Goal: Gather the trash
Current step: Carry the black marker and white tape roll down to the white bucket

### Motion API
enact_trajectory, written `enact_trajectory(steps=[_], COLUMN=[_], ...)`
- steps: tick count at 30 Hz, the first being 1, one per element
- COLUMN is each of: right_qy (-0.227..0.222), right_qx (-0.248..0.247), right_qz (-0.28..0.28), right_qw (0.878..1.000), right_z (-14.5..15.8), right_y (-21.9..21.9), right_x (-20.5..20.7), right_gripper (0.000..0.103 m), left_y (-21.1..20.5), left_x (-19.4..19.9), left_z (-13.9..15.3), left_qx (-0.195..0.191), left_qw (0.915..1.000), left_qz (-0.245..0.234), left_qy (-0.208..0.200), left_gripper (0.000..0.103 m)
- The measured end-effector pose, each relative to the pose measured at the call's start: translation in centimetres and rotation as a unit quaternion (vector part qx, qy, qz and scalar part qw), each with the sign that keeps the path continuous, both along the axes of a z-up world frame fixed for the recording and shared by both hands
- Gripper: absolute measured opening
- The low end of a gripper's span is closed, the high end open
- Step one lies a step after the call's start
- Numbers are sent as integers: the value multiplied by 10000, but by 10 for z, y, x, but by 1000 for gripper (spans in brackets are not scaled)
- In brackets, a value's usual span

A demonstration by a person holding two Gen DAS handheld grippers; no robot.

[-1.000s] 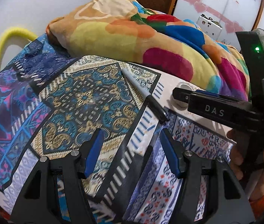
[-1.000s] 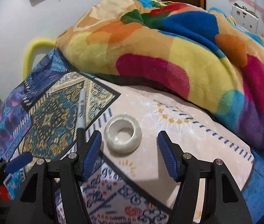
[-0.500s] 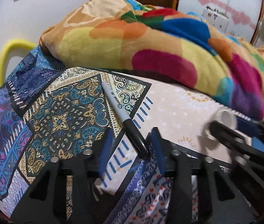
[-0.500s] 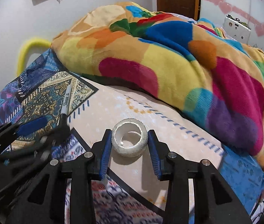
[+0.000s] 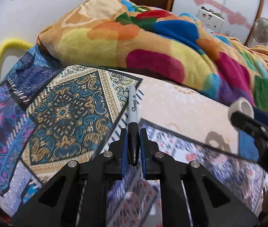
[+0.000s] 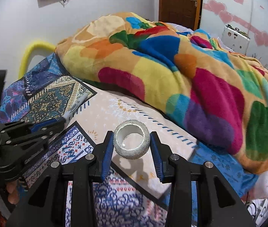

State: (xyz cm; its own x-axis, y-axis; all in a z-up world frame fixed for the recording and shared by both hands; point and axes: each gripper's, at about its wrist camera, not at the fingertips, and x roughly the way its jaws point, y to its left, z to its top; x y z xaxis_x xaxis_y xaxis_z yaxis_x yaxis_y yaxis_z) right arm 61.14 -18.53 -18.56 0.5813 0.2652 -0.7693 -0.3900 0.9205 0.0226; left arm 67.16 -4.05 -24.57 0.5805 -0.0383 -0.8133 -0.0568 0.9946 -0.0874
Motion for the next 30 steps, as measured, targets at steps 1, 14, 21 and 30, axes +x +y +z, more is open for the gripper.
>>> enact_trajectory(steps=[1, 14, 21, 30], right_qy=[-12, -278, -428, -585], right_qx=[1, -186, -209, 82], right_qz=[-13, 134, 308, 624], right_qw=[10000, 9993, 9984, 9963], right_z=[5, 59, 92, 121], right_y=[-2, -6, 1, 32], right_x=[-4, -76, -127, -197], right_gripper=[35, 35, 35, 35], left_y=[-2, -7, 5, 48], left_x=[-6, -115, -178, -266], left_z=[4, 74, 113, 138], left_qx=[10, -91, -102, -222], left_qw=[10000, 9990, 9985, 9975], left_qz=[-31, -361, -298, 32], left_qy=[-21, -257, -451, -665], left_gripper=[11, 11, 11, 11])
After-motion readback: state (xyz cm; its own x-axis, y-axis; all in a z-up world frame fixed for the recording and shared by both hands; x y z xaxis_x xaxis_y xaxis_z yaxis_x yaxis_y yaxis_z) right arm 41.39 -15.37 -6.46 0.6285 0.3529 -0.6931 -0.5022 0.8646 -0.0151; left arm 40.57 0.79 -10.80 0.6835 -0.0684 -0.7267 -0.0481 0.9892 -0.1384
